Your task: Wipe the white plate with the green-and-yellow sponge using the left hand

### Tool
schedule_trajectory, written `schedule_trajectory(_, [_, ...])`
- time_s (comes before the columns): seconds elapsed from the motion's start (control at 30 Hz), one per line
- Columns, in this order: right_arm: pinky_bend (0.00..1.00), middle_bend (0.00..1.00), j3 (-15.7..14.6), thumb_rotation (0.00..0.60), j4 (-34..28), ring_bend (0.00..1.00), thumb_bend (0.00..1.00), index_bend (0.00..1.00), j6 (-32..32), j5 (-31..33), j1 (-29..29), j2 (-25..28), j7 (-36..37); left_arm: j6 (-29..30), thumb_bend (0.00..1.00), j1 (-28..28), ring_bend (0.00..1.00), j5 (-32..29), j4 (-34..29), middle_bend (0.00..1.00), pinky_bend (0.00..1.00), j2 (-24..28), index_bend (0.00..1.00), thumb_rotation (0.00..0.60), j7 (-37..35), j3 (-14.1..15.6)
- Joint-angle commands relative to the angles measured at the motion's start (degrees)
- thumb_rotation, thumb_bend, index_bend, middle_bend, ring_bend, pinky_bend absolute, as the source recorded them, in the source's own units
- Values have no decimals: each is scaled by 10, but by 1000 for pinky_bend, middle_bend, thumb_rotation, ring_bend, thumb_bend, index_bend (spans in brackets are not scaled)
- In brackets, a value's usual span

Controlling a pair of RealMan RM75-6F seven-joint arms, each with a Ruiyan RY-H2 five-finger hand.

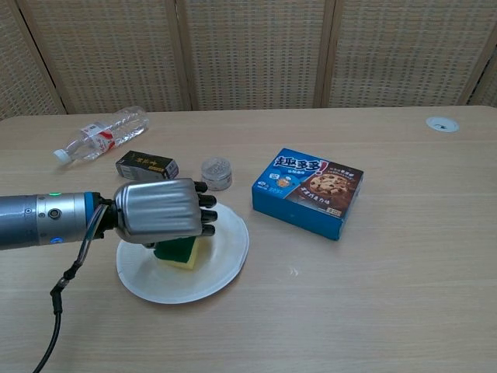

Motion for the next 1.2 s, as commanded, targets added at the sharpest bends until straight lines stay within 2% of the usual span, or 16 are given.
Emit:
schedule_trajectory(0.03, [0, 0, 1, 600, 1, 0, 0, 0, 0, 2, -1, 1, 1, -12, 280, -1, 308, 1, 4, 517, 377, -14, 689, 600, 5, 1])
schedule_trajectory(0.37, [0, 0, 1, 600, 2, 0, 0, 0, 0, 2, -2, 3, 9, -5, 280, 2, 308, 3, 20, 518, 377, -21, 688, 600, 3, 2])
schedule_trajectory(0.67, [0, 0, 1, 600, -1, 0, 0, 0, 1, 0, -2, 5, 9, 38, 280, -12, 308, 7, -23, 518, 378, 6, 689, 600, -9, -10])
schedule_trajectory(0.9, [0, 0, 0, 600, -1, 0, 0, 0, -1, 0, -1, 4, 8, 12, 280, -14, 308, 10, -33, 518, 377, -1, 689, 600, 2, -5])
schedule_trajectory(1.2, [0, 0, 1, 600, 1, 0, 0, 0, 1, 1, -2, 5, 11, -17, 280, -7, 308, 17, -4, 519, 378, -26, 689, 600, 2, 11])
